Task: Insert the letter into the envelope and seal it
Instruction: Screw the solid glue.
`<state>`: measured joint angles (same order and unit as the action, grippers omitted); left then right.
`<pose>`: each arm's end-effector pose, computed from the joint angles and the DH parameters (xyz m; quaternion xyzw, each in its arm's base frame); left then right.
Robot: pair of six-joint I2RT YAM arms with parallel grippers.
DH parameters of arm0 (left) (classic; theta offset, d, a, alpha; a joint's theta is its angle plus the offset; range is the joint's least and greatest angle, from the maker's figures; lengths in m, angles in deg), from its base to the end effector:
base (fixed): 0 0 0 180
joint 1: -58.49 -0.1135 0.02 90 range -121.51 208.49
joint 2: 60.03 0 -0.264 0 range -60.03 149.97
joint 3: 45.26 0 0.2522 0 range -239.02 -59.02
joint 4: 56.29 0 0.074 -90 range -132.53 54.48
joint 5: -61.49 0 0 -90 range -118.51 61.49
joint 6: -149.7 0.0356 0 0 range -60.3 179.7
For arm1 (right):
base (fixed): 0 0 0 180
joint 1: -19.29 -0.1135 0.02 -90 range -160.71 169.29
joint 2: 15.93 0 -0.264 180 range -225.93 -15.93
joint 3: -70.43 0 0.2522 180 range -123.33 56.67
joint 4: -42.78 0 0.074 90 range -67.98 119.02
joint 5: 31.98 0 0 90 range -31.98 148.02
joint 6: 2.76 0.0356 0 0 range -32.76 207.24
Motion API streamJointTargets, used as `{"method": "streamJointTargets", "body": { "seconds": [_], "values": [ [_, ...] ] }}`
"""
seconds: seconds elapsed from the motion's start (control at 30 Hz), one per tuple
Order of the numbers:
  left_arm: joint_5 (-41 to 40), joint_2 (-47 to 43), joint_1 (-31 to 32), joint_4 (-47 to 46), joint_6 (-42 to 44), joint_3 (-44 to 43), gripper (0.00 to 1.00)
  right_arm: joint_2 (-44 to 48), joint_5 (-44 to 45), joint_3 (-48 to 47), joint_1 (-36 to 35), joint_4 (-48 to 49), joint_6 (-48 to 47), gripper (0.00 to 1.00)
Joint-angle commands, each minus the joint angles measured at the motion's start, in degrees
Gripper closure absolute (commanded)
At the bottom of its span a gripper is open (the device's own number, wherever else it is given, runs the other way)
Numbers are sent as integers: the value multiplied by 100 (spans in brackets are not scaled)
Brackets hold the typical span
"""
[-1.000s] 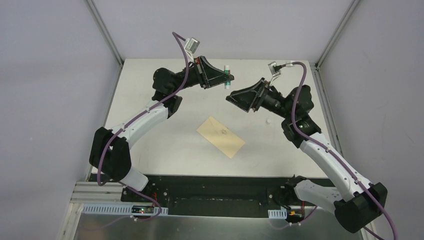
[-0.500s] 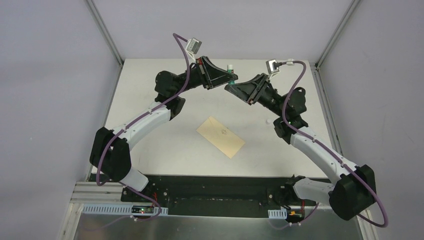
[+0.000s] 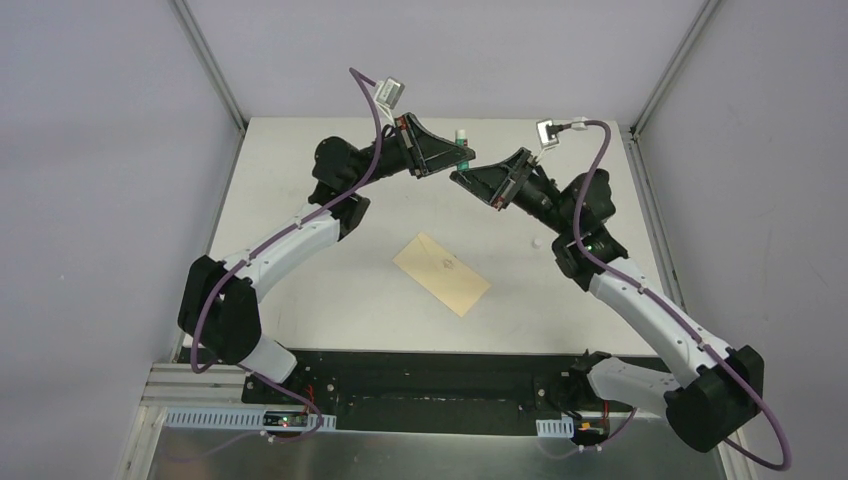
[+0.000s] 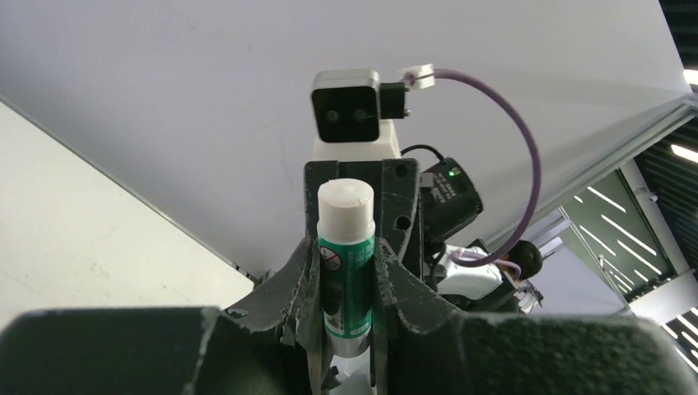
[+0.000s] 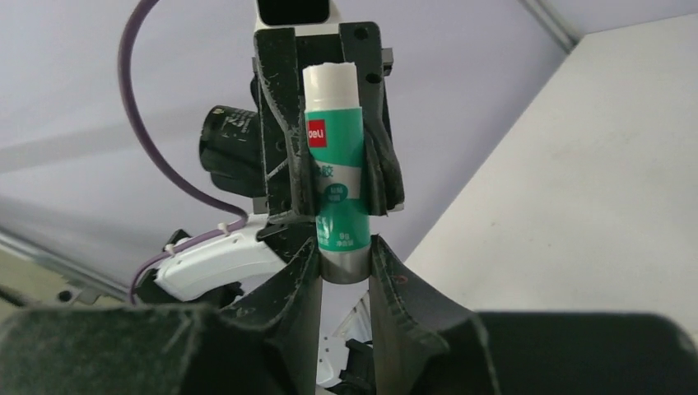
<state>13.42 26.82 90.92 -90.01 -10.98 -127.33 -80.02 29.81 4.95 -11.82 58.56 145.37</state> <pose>0.2782 -0.2050 0.4047 0.1358 0.5492 -0.7430 0.3578 0.2117 0.1474 0.3882 -0.0562 0.6056 0.6512 0.4539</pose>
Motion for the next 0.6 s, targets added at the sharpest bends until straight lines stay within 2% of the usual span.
{"method": "streamJointTargets", "body": {
  "seconds": [0.0, 0.1, 0.2, 0.43, 0.57],
  "values": [
    [-171, -354, 125, 714, 779, -201, 100, 301, 1073, -951, -458, -2368, -1641, 89],
    [-307, -568, 194, 1547, 1390, -318, 100, 291, 2455, -1501, -1004, -3873, -2694, 90],
    [-460, -696, 275, 2148, 1804, -450, 100, 135, 3634, -1914, -1463, -4563, -3290, 90],
    [-658, -770, 405, 2750, 2184, -585, 100, -558, 5767, -2627, -2492, -5305, -4213, 89],
    [-783, -833, 430, 3004, 2318, -607, 100, -838, 6380, -2830, -2709, -5437, -4378, 89]
  ]
}}
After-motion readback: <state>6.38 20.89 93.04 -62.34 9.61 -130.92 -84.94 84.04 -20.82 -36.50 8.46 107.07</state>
